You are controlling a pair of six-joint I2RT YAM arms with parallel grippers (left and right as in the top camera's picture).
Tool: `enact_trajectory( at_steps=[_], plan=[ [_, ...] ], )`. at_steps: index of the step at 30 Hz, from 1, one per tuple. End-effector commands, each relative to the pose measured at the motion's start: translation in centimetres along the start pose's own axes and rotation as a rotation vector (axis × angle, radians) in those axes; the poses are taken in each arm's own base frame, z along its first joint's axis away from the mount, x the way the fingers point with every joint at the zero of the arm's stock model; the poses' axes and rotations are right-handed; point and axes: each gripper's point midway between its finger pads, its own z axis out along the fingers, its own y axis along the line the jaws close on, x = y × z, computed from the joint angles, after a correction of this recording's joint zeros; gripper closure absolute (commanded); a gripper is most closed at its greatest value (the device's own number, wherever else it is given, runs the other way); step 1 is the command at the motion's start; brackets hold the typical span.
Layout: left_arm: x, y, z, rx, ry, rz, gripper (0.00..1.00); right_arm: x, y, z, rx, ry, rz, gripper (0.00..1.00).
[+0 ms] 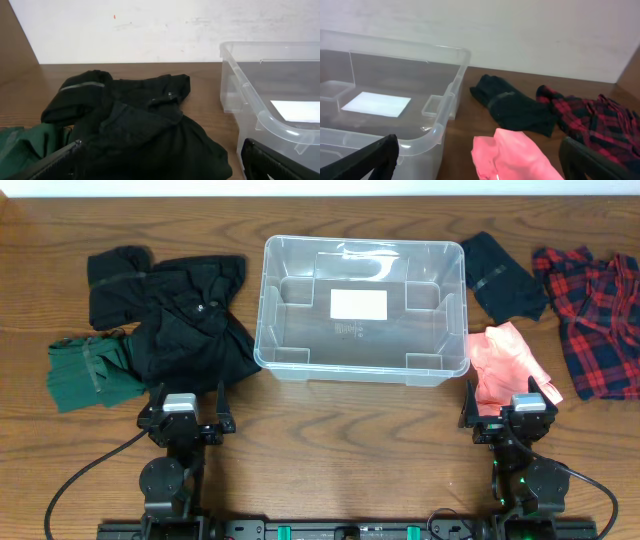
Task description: Pack container
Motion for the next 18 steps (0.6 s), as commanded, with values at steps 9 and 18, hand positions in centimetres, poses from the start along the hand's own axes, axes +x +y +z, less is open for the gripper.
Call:
enact_trajectory(
  at_steps=[9,18],
  plan=[
    [1.6,0.1,0.2,-0.008,0.036,0.015,0.02,0.1,0.0,0.0,-0.002,0.000,-0.009,0.01],
    [-2.6,0.2,0.0,-0.010,-0.135,0.008,0.02,0.1,0.0,0.0,-0.002,-0.001,-0.009,0.01]
  ],
)
